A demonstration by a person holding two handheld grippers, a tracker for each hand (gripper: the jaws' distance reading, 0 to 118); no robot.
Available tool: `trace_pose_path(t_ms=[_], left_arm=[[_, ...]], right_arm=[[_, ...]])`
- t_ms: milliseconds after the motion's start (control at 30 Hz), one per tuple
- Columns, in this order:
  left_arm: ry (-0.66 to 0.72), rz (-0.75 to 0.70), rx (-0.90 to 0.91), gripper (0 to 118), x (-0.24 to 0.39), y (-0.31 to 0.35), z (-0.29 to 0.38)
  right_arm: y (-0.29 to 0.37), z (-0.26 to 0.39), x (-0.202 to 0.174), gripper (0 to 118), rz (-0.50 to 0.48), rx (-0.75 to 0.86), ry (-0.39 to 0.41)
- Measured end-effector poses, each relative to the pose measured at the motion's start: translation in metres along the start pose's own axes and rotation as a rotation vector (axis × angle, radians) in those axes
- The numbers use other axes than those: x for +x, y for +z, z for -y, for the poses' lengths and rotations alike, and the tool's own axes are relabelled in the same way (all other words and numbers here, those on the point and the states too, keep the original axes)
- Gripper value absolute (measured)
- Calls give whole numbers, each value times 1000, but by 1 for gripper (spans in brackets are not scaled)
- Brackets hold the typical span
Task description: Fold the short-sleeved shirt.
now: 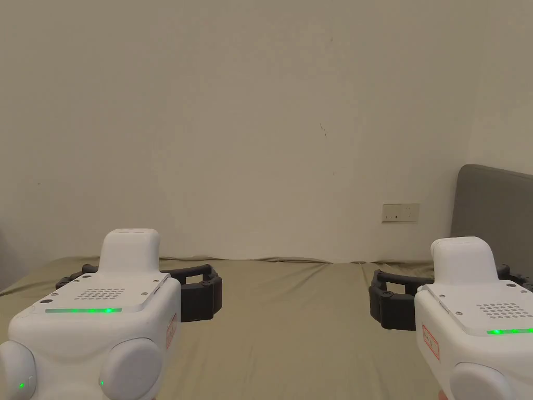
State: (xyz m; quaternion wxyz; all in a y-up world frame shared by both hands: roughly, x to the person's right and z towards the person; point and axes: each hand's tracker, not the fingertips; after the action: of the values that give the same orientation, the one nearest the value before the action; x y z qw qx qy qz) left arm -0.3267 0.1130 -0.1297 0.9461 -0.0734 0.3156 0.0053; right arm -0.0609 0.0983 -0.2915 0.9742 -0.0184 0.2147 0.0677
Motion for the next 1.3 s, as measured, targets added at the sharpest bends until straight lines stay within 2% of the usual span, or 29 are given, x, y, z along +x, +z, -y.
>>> trace_pose_path(t_ms=[533, 800, 1300], left_arm=[[42, 32, 26, 118, -4, 2, 1], [9, 3, 58, 118, 1, 6, 2], [-7, -17, 28, 118, 5, 7, 2]], right_arm=[[-1, 3, -1, 118, 0, -3, -4], [-2, 3, 4, 118, 6, -5, -37], [3, 0, 5, 118, -6, 4, -41]])
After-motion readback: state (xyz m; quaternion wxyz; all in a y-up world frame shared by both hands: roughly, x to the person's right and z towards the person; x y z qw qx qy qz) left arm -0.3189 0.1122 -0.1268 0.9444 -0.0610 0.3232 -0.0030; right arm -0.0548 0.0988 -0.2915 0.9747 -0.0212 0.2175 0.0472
